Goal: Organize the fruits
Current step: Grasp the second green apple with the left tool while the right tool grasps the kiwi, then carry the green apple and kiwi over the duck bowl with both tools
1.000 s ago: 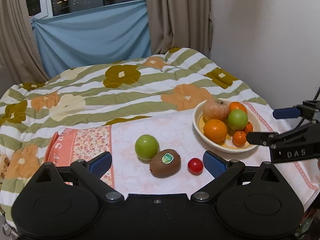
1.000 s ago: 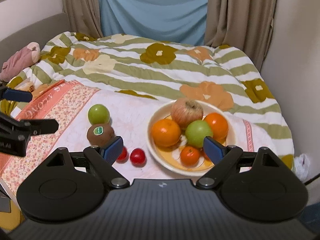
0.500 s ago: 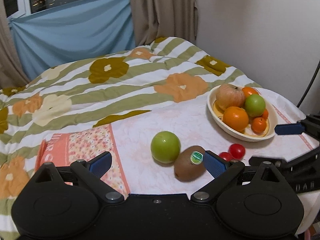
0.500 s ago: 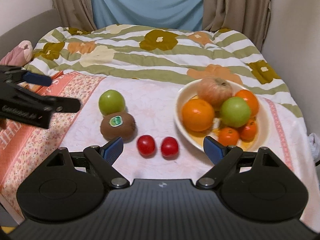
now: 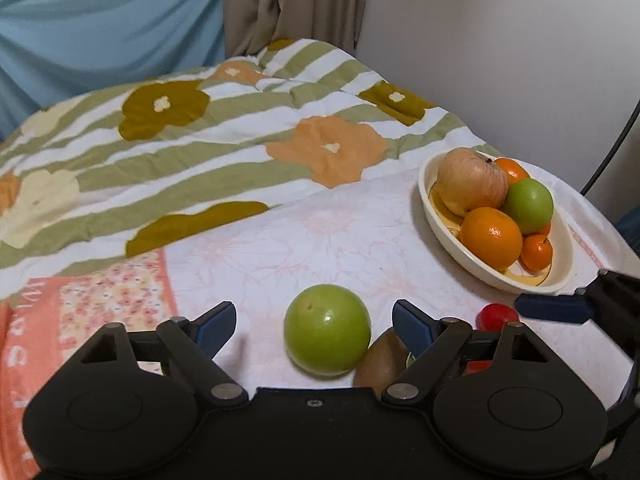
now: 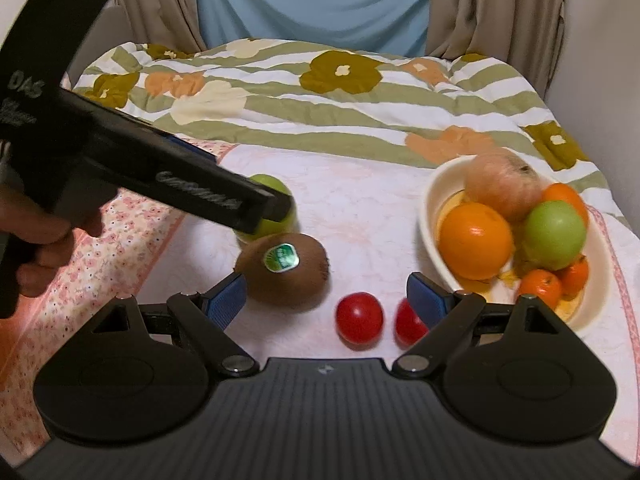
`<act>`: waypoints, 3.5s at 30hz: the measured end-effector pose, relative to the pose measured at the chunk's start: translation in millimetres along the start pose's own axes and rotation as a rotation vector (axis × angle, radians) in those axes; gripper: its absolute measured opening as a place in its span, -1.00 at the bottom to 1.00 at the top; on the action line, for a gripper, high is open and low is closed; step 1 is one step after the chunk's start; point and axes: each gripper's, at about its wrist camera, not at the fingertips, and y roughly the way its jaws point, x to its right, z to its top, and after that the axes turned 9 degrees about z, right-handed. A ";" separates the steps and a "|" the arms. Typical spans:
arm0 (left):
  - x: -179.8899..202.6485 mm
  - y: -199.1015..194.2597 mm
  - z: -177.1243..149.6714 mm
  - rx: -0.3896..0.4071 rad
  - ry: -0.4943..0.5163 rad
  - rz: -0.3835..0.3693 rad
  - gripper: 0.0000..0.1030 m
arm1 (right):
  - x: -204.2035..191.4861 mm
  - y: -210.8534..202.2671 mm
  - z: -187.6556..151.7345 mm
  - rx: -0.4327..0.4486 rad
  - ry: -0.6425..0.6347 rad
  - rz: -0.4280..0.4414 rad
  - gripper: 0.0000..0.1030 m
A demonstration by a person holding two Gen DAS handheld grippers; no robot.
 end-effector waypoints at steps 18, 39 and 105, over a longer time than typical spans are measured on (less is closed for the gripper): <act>-0.5 25.7 3.7 -0.120 -0.035 -0.078 0.13 | -11.9 25.2 11.0 -0.028 -0.018 0.055 0.99; -24.5 0.8 -23.0 -0.110 -0.074 0.047 0.12 | -17.0 51.5 8.8 -0.066 -0.035 0.088 0.83; 214.4 -5.1 38.4 0.017 -0.032 0.153 0.12 | 230.4 -97.1 12.9 0.019 -0.075 0.073 0.55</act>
